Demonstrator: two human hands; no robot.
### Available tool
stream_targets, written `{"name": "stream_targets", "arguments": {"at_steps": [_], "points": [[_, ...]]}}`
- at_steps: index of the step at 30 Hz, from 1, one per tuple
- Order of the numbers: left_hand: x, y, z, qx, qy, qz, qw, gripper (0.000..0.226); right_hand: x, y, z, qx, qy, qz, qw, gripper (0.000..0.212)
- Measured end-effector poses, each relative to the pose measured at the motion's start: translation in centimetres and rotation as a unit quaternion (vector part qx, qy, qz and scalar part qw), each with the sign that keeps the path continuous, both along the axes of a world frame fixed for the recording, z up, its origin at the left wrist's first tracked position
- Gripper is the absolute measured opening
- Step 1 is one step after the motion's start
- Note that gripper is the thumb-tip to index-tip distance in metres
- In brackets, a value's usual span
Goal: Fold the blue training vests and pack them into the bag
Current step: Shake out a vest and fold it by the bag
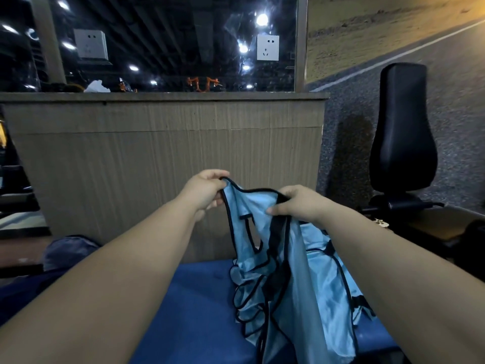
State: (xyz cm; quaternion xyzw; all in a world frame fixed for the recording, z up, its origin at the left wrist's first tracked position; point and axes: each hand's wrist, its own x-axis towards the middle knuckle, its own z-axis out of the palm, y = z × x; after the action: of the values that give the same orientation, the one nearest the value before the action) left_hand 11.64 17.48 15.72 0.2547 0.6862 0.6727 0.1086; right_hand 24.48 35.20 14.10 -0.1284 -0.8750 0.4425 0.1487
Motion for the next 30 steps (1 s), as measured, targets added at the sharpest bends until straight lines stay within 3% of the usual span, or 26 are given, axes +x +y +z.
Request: {"name": "stream_targets", "arguments": {"at_steps": [3, 5, 9, 12, 16, 18, 21, 24, 30], "points": [[0.4, 0.0, 0.7, 0.011, 0.005, -0.017, 1.0, 0.028, -0.2, -0.6, -0.6, -0.045, -0.043, 0.086, 0.994, 0.064], [0.6, -0.1, 0.9, 0.007, 0.011, -0.037, 0.999, 0.031, -0.5, -1.1, -0.9, -0.059, -0.037, 0.077, 0.995, 0.075], [0.8, -0.5, 1.1, 0.001, 0.028, -0.069, 0.997, 0.032, -1.9, -1.6, -2.2, -0.043, -0.015, 0.053, 0.998, 0.049], [1.0, -0.9, 1.3, 0.012, 0.043, -0.092, 0.995, 0.033, -2.8, -2.2, -3.1, -0.033, -0.036, 0.069, 0.996, 0.043], [1.5, -1.6, 1.7, 0.005, 0.06, -0.093, 0.994, 0.034, -3.5, -3.2, -2.9, 0.027, 0.012, 0.007, 1.0, 0.006], [1.4, -1.9, 1.8, 0.014, 0.033, -0.079, 0.996, 0.033, -3.7, -3.4, -2.2, 0.042, 0.065, -0.034, 0.996, 0.02], [0.8, -2.1, 1.5, 0.014, -0.039, -0.078, 0.996, 0.016, -3.6, -3.9, -0.7, 0.064, 0.143, -0.071, 0.985, 0.021], [0.4, -1.9, 0.6, -0.107, -0.001, -0.121, 0.987, 0.029, -3.6, -5.0, 0.2, 0.082, 0.175, -0.078, 0.978, 0.018], [-0.5, -1.6, 0.0, -0.115, 0.068, -0.053, 0.99, 0.006, -3.0, -5.3, 0.3, -0.146, 0.17, 0.029, 0.974, 0.025]]}}
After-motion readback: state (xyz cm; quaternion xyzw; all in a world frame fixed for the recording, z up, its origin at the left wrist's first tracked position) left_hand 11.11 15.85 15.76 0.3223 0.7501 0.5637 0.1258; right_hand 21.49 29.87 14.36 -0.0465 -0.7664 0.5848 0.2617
